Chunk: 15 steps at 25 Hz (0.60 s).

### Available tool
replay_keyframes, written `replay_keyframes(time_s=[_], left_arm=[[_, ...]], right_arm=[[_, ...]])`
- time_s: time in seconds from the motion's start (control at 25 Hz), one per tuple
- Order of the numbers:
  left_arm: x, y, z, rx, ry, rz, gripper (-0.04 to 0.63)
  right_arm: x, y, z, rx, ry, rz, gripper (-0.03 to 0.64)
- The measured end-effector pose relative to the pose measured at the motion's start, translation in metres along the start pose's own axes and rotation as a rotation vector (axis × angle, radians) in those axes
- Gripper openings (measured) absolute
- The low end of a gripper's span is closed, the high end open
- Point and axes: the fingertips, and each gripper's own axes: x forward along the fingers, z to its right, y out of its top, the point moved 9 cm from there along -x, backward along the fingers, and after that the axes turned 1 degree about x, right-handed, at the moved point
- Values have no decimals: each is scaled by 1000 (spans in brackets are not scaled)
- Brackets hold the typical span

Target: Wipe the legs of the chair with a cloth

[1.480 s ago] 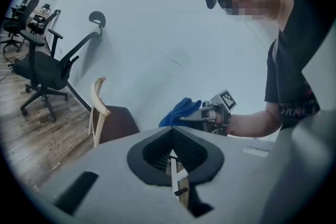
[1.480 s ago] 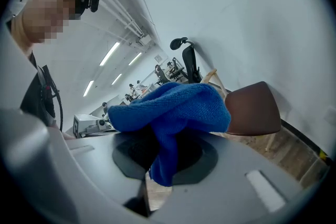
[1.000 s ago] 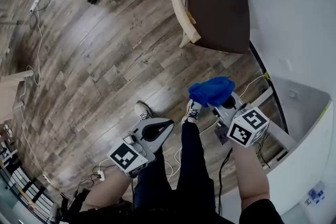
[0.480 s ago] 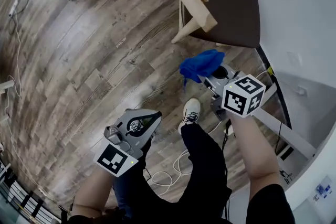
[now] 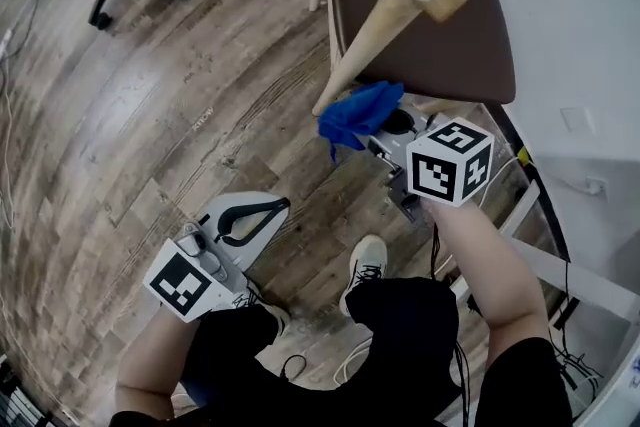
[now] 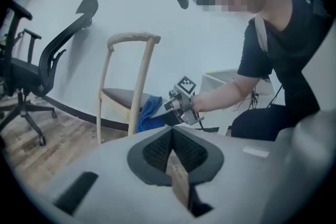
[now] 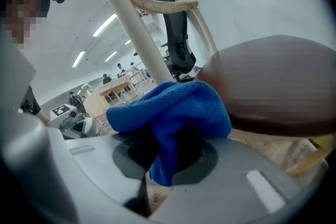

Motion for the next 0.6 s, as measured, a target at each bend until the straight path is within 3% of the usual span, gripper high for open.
replay_keyframes(time_s=[0.2, 0.32, 0.44, 0.6], left_arm=[[13, -34, -21, -108, -52, 20, -3], [28, -42, -29, -28, -77, 5, -2], [36, -33, -35, 66, -82, 43, -3], [38, -31, -43, 97, -56, 29, -3]], right_arm=[[10, -6, 15, 1, 44, 75, 64], [8, -7, 17, 5, 82, 127, 64], [7, -8, 18, 20, 119, 173, 64], [-5, -12, 25, 22, 133, 203, 64]])
